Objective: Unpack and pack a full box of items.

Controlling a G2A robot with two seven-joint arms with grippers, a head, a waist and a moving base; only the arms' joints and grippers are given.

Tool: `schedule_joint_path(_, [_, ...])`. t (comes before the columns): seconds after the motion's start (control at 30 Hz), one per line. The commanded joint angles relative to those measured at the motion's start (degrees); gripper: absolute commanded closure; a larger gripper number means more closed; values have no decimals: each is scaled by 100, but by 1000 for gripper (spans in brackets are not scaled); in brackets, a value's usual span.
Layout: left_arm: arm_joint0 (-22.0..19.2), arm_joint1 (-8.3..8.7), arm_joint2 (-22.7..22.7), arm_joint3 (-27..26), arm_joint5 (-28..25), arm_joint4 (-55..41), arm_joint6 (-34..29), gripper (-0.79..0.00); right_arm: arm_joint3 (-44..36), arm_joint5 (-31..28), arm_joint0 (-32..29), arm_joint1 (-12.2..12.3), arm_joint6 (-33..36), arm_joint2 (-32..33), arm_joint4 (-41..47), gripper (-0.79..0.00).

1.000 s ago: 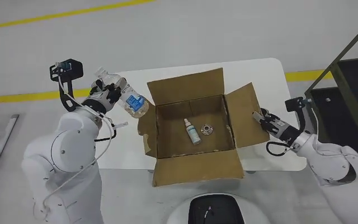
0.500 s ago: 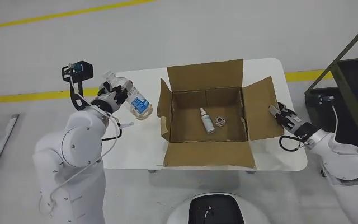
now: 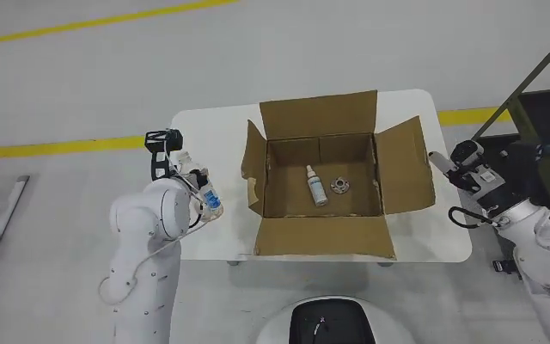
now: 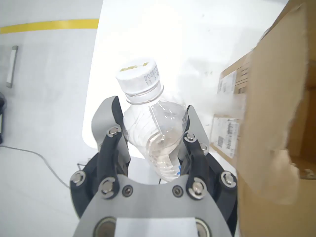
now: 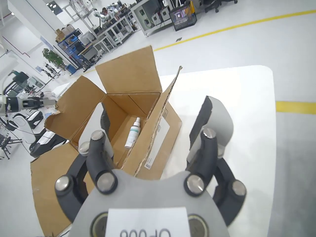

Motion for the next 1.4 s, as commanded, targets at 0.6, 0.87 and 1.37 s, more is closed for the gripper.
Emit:
schedule_joint_path(0.6, [32,-83,607,727,-1,482,74,0,-674,-641,-313,-21,-416,-127,-690,-785])
schedule_joint_path(0.87, [32,-83,607,727,-1,482,74,0,-438,-979,68,-27,-574,-558,-1522,0])
schedule_joint_path(1.37, [-461,-175,868,2169,-803,378,347,0,65,-1408,315,-21,-825,-742,-1904,0])
